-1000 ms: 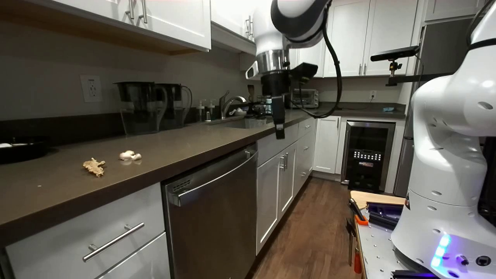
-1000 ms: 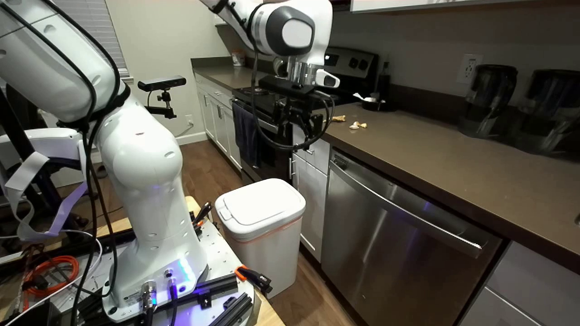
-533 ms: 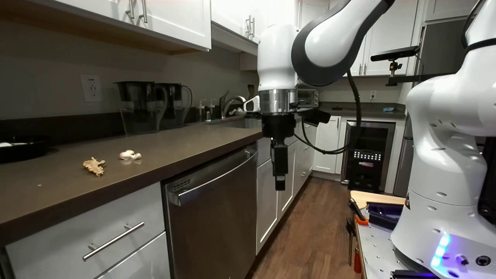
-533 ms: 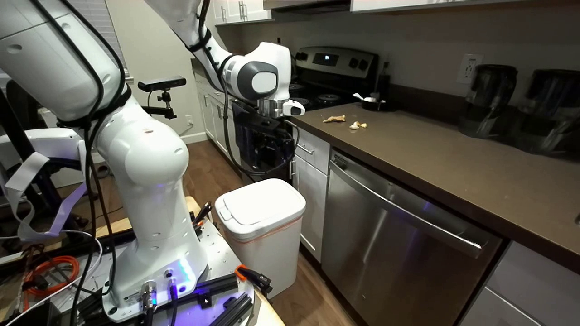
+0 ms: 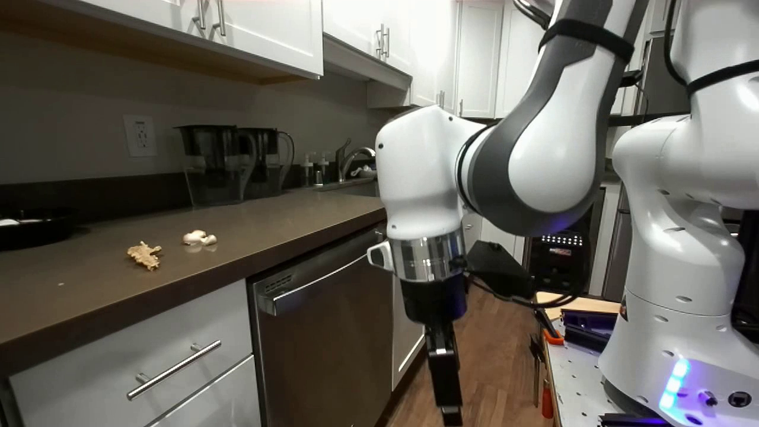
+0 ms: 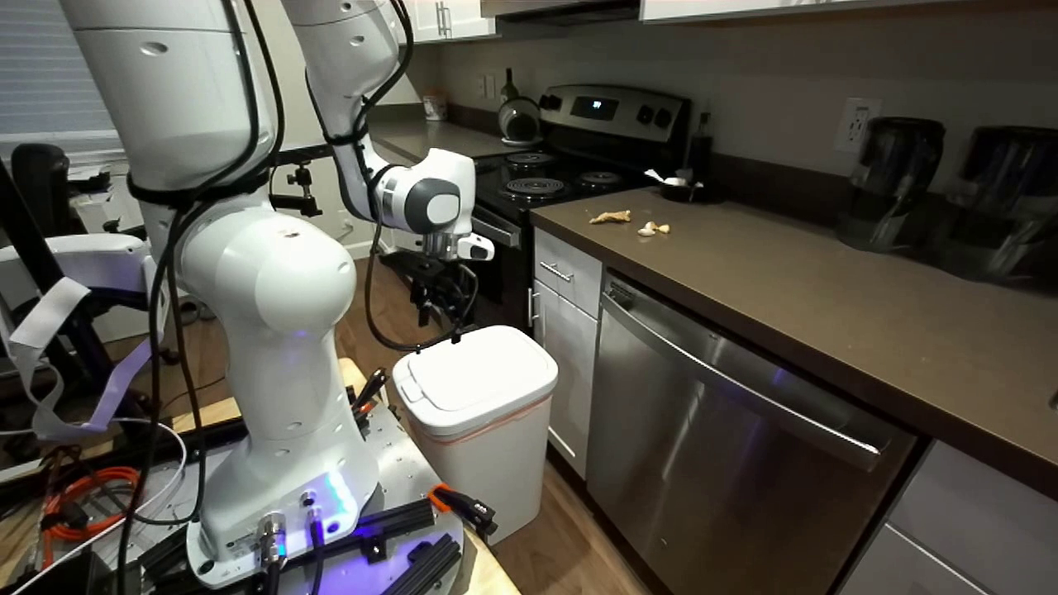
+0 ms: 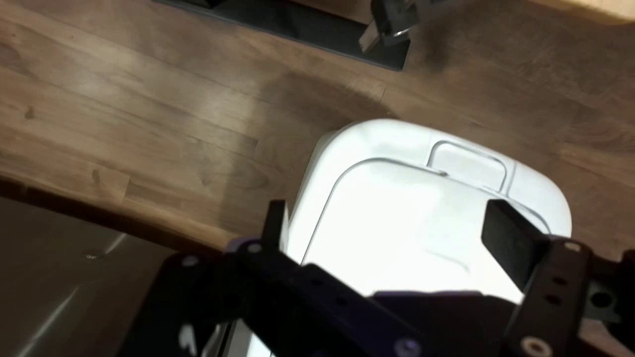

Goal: Open the white bin

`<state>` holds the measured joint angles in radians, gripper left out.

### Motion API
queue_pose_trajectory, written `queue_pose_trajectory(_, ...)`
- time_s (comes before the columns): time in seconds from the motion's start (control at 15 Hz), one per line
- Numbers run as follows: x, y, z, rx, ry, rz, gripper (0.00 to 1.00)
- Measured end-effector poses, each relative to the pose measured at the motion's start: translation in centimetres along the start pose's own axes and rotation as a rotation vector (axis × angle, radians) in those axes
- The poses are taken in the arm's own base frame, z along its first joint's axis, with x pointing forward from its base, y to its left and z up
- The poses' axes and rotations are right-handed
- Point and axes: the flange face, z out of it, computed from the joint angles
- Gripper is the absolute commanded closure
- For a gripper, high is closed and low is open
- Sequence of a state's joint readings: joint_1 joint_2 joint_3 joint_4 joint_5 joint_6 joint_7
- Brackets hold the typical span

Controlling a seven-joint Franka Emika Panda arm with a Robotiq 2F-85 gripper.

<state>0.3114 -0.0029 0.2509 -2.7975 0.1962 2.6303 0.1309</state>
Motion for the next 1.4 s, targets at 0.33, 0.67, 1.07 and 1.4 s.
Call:
queue_pose_trajectory(0.33,0.3,-4.8,5.0,0.086,-0.113,-0.068,0.0)
queue_pose_trajectory(0.67,0.6,-5.1,5.2,0.099,-0.117,-0.072,0.0)
queue_pose_trajectory(1.07,1.1,-9.1,3.7,0.186,0.121,0.004,0.01)
queue_pose_trajectory(1.4,-0.4,-12.4,4.0,0.189,0.322,-0.053,0.38)
